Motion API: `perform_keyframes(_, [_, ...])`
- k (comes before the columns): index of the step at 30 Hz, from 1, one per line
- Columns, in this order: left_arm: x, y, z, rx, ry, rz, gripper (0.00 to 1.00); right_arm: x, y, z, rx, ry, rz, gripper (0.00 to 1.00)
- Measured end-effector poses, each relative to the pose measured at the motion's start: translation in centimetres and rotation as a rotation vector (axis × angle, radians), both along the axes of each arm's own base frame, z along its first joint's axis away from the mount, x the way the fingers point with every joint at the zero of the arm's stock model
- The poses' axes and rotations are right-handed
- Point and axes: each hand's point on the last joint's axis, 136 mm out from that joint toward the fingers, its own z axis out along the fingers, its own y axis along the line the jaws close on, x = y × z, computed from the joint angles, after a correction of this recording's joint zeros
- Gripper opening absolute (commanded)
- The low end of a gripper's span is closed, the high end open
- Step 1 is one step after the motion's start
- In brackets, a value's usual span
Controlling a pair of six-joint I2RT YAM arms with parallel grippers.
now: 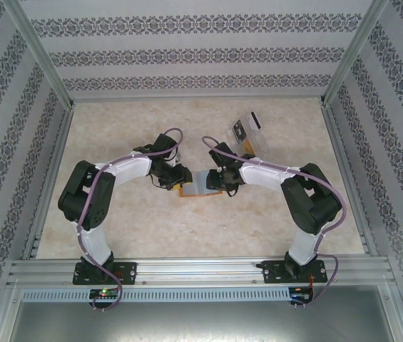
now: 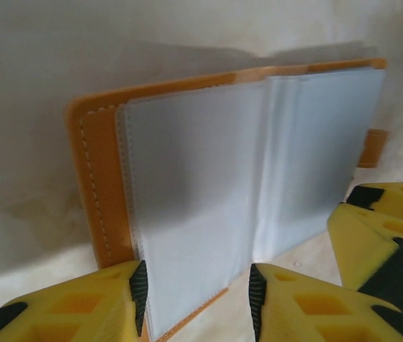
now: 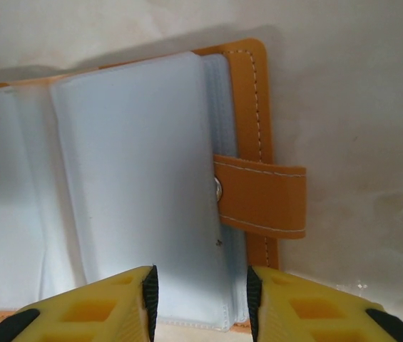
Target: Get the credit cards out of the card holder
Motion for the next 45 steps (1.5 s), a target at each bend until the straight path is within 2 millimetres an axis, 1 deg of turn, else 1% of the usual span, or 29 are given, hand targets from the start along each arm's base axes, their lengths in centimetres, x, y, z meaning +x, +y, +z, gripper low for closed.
perform_keyframes(3, [-0.1,0.0,-0.7,0.006,0.019,0.002,0.38,-0.1,-0.1,-0.4,-0.007,0.009,0.0,0.41])
perform_keyframes(5, [0.0,0.0,-0.9,0.007,0.024,0.005,0.35,-0.1,-0.1,-0.7,-0.01,0.014,0.0,0.37])
perform_keyframes(9, [0.0,-0.1,-1.4,0.012,0.035,0.005,0.29,0.0,0.2,-0.8,-0.002,0.018,0.004,0.26])
perform_keyframes(12, [0.0,0.0,-1.7,0.015,0.04,0.005,0.27,0.0,0.3,-0.8,0.004,0.023,0.006,0.2])
perform_keyframes(19, [0.1,-0.1,-1.9,0.016,0.043,0.005,0.24,0.0,1.5,-0.5,0.063,0.027,0.027,0.12])
perform_keyframes(24, [0.3,-0.1,-1.8,0.016,0.039,0.002,0.25,0.1,2.4,-0.1,0.108,0.022,0.044,0.12])
perform_keyframes(26, [0.4,-0.2,-1.7,0.015,0.032,-0.003,0.29,0.2,2.6,0.0,0.119,0.017,0.047,0.16])
perform_keyframes(27, [0.4,-0.2,-1.6,0.015,0.028,-0.008,0.32,0.3,2.7,0.1,0.122,0.014,0.049,0.19])
perform_keyframes(30, [0.9,-0.3,-1.0,0.022,0.008,-0.019,0.47,0.4,2.7,0.7,0.129,-0.002,0.049,0.32])
perform_keyframes(33, [1.4,-0.4,-0.1,0.02,-0.017,-0.029,0.63,0.7,2.9,2.2,0.153,-0.036,0.05,0.47])
perform_keyframes(35, [1.6,-0.1,1.1,0.012,-0.036,-0.029,0.7,0.8,2.2,3.7,0.142,-0.084,0.046,0.57])
perform_keyframes(36, [1.7,0.1,2.2,0.004,-0.055,-0.024,0.72,0.7,1.7,5.0,0.136,-0.123,0.048,0.6])
perform_keyframes(38, [2.4,1.0,5.0,-0.011,-0.117,-0.008,0.77,1.0,0.9,8.3,0.143,-0.218,0.04,0.66])
perform_keyframes(40, [3.4,2.3,8.3,-0.018,-0.202,0.026,0.81,1.6,-0.2,12.2,0.153,-0.335,0.021,0.73])
perform_keyframes(41, [3.9,3.2,9.7,-0.012,-0.242,0.047,0.84,1.8,-1.0,13.6,0.148,-0.385,0.007,0.76])
perform_keyframes(43, [4.6,5.4,11.9,0.023,-0.318,0.098,0.9,2.2,-3.3,15.9,0.118,-0.479,-0.038,0.83])
perform_keyframes(45, [5.0,7.8,13.2,0.077,-0.365,0.156,0.97,2.5,-6.4,17.0,0.061,-0.549,-0.102,0.91])
